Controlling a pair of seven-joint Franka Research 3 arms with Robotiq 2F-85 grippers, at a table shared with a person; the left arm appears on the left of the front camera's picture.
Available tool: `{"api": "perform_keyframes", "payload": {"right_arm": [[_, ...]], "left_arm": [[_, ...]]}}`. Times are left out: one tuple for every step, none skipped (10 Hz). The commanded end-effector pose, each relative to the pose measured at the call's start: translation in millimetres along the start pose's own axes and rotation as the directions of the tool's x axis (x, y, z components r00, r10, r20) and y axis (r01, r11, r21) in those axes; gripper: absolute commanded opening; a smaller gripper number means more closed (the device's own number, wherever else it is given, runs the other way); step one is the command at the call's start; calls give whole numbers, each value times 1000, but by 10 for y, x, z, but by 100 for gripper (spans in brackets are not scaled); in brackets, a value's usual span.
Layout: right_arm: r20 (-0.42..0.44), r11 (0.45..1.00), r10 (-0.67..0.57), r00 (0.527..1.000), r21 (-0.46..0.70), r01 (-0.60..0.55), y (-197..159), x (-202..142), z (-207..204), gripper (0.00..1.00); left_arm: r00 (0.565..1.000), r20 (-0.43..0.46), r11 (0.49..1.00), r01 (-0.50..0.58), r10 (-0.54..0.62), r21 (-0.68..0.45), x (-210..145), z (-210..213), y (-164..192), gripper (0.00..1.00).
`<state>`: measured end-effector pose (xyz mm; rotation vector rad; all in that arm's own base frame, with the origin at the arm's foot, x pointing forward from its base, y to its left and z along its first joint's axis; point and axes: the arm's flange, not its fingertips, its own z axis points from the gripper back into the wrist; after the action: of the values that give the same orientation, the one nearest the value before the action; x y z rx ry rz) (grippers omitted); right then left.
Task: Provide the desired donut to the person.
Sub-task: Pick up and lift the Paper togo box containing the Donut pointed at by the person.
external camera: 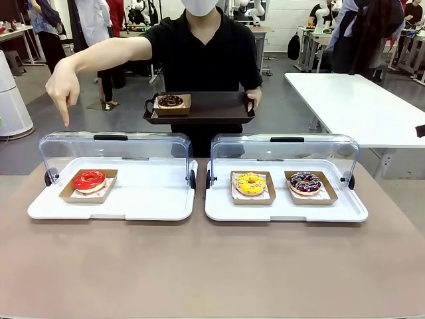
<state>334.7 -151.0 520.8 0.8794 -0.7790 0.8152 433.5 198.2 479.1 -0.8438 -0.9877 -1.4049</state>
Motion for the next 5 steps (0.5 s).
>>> {"api": "perform_keyframes", "payload": {"right_arm": [[24, 1000, 12, 1000, 9, -12, -20, 13, -4, 100], [24, 1000, 12, 1000, 9, -12, -20, 13, -4, 100], [24, 1000, 12, 1000, 9, -12, -20, 13, -4, 100], [24, 1000, 12, 1000, 9, -12, -20, 13, -4, 100], [24, 1000, 12, 1000, 9, -12, -20, 13, -4, 100]], "left_arm": [[974, -210, 996, 82, -86, -28, 290, -354, -176, 100], [934, -327, 989, 130, -146, -70, 396, -570, -275, 100], [861, -458, 976, 193, -220, -104, 475, -825, -402, 100], [785, -559, 964, 228, -266, -137, 509, -1090, -502, 100], [707, -643, 955, 251, -293, -158, 500, -1380, -591, 100]]}}
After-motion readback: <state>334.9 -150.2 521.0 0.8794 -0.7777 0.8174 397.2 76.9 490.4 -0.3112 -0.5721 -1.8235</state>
